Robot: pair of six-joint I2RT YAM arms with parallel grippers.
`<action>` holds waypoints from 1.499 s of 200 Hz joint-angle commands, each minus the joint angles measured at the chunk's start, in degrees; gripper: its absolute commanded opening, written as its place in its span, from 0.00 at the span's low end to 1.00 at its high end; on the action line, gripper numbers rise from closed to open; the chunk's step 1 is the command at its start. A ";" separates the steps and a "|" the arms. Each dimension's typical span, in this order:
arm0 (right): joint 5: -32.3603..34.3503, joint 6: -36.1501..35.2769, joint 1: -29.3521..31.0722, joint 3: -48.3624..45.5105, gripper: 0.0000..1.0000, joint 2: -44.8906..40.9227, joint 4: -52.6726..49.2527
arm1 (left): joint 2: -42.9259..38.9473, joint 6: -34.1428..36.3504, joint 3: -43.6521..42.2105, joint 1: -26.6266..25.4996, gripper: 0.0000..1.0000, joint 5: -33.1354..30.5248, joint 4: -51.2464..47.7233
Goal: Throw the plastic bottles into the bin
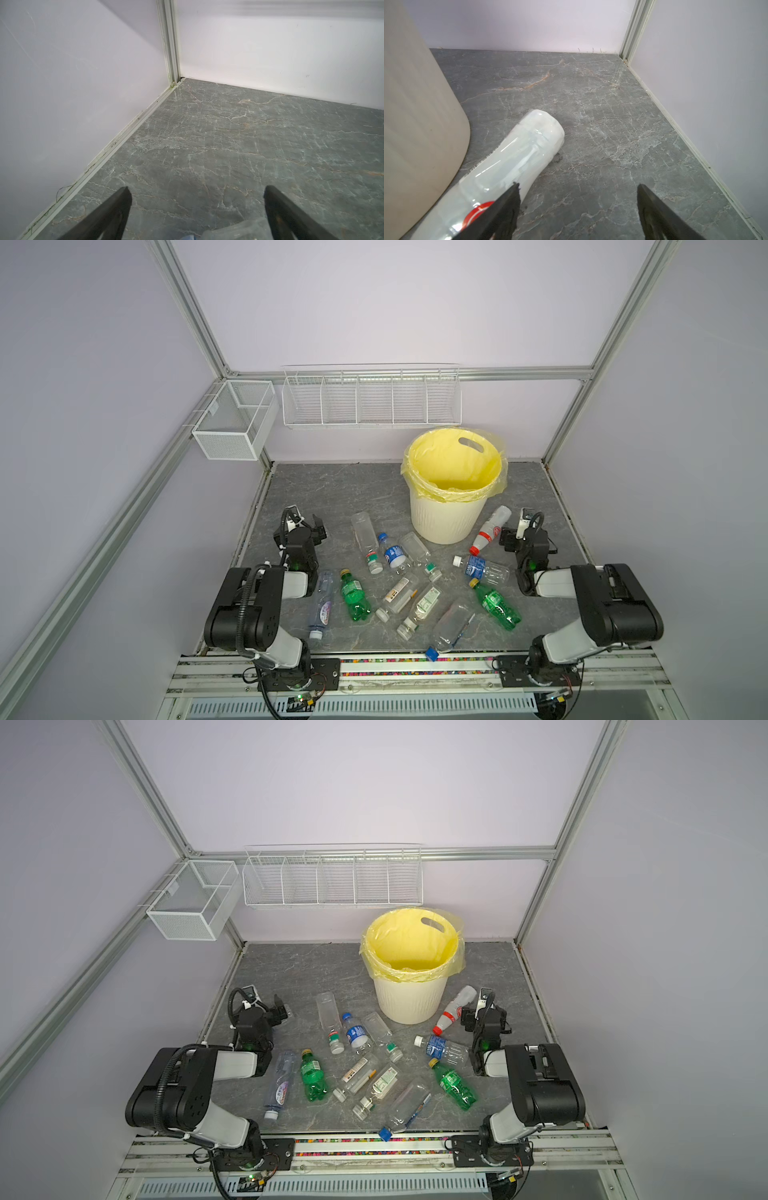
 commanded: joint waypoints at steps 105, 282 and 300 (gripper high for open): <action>0.61 0.20 -0.02 -0.09 0.89 -0.72 1.25 | 0.52 0.86 -0.37 -0.23 0.99 -0.20 1.21; 3.19 -1.20 1.72 -1.31 0.88 -2.34 2.92 | -3.54 -0.16 -3.99 -0.24 1.00 -2.81 4.32; 4.04 -1.90 2.51 -2.52 0.88 -2.50 4.87 | -6.76 0.98 -4.41 -1.04 0.99 -3.94 2.80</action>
